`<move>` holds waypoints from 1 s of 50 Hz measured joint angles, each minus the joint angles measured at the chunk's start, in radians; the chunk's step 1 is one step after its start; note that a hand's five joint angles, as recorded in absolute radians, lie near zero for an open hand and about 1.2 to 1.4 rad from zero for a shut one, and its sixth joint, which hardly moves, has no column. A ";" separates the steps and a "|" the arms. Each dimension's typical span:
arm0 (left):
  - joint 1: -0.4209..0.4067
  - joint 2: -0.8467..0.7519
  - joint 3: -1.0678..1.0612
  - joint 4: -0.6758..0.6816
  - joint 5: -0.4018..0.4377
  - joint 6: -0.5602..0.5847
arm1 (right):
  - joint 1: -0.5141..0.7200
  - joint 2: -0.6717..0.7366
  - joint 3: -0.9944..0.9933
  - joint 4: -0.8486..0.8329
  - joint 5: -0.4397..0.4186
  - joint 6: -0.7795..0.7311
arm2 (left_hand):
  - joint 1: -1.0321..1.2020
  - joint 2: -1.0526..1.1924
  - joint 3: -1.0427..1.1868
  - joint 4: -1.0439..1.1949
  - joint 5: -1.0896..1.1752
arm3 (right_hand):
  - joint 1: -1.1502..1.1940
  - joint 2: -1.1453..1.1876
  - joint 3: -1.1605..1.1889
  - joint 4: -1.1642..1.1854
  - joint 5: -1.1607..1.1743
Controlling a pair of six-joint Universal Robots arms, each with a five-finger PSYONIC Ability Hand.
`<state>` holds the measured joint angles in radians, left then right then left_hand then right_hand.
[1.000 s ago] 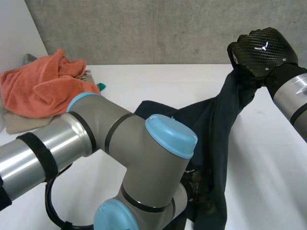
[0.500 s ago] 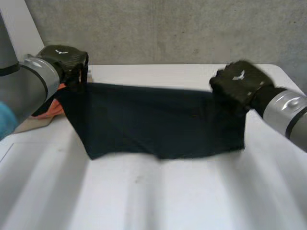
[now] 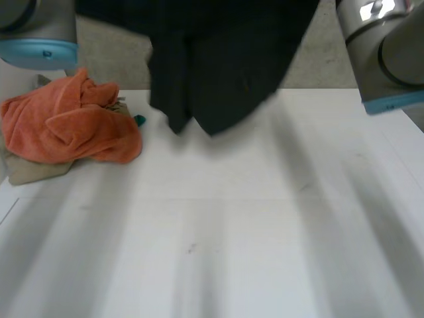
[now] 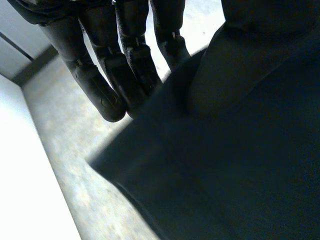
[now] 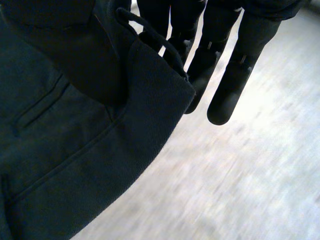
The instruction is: Fold the laundry.
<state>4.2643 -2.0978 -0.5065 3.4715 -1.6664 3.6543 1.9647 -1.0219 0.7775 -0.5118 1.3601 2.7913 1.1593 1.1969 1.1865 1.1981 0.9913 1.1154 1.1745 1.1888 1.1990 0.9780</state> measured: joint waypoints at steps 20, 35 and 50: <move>-0.030 0.119 -0.784 -0.014 -0.048 -0.056 | -0.017 0.083 0.433 0.033 -0.265 -0.088 | 0.000 0.001 0.001 0.000 0.000 | 0.000 0.004 0.000 0.000 0.000; -0.171 0.162 -1.047 -0.300 -0.112 -0.071 | -0.040 0.061 0.639 0.640 -0.227 -0.498 | 0.000 0.001 0.001 0.001 0.000 | 0.000 0.004 0.000 0.000 0.000; -0.224 0.359 -1.145 -0.688 -0.053 -0.150 | -0.158 -0.206 0.768 1.083 -0.186 -0.691 | -0.001 0.000 0.001 0.001 0.000 | 0.000 0.004 0.000 0.000 0.000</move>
<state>4.0401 -1.7391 -1.6515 2.7838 -1.7192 3.5042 1.8065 -1.2275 1.5451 0.5717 1.1744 2.1006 1.1583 1.1965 1.1871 1.1987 0.9913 1.1154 1.1786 1.1889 1.1990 0.9781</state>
